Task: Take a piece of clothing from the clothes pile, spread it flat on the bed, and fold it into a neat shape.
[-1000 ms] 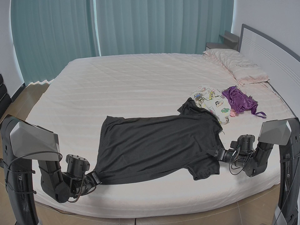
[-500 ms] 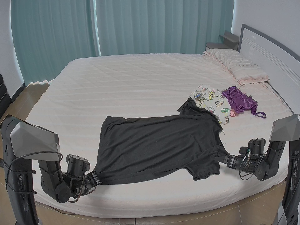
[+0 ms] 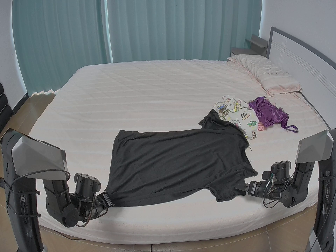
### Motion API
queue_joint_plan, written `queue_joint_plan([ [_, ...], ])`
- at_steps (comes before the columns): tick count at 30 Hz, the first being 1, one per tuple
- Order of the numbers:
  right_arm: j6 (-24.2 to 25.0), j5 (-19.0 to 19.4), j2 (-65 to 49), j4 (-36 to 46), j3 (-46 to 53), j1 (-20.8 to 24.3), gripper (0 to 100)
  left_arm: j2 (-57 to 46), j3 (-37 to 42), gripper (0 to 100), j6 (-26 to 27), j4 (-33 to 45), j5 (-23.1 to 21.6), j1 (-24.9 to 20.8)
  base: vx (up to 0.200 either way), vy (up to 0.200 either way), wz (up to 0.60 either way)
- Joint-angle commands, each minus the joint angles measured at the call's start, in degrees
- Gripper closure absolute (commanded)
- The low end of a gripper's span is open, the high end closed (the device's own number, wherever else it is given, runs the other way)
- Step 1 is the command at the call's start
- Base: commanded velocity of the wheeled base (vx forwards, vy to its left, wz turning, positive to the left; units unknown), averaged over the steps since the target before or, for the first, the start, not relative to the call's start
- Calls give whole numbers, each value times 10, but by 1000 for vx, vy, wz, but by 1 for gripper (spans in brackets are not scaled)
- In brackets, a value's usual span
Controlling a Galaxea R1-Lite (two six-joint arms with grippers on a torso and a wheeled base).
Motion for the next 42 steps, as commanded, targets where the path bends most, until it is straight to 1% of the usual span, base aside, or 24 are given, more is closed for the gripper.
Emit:
queue_joint_plan([
  [1, 1, -2, 5, 1, 0, 5, 100, 1, 0, 100, 0, 0, 0, 0, 0, 0, 0],
  [13, 1, -2, -15, 1, 28, -7, 100, 0, 1, 100, 0, 0, 0, 0, 0, 0, 0],
  [14, 1, 0, -36, 2, 52, -12, 100, -4, 4, 100, 1, 1, -1, 0, 0, 0, 0],
  [18, -1, 2, -65, 4, 82, -19, 100, -20, 13, 100, 2, 1, -1, 0, 0, 0, 0],
  [20, -3, 2, -79, 6, 99, -20, 100, -41, 28, 100, 10, 5, -4, -1, 0, 0, 0],
  [22, -7, 1, -87, 7, 114, -22, 100, -53, 44, 100, 30, 8, -6, -6, 0, 0, 0],
  [25, -31, 1, -89, 5, 143, -40, 100, -56, 74, 100, 76, 7, -6, -7, 0, 0, 0],
  [28, -57, 2, -89, 1, 169, -53, 100, -55, 80, 100, 89, 8, -6, -7, 0, 0, 0],
  [29, -57, 2, -89, 1, 169, -53, 100, -55, 80, 100, 89, 8, -6, -7, 0, 0, 0],
  [30, -74, 2, -89, 1, 184, -64, 100, -56, 89, 100, 90, 8, -7, -7, 0, 0, 0],
  [31, -80, 2, -89, 0, 191, -67, 100, -57, 94, 100, 93, 8, -8, -9, 0, 0, 0],
  [35, -103, 2, -87, 0, 213, -78, 100, -54, 121, 100, 125, 10, -15, -16, 0, 0, 0],
  [37, -120, 2, -87, 0, 228, -82, 100, -52, 129, 100, 137, 21, -15, -18, 0, 0, 0],
  [42, -145, 3, -81, 0, 248, -82, 100, -54, 132, 100, 142, 64, -15, -32, 0, 0, 0],
])
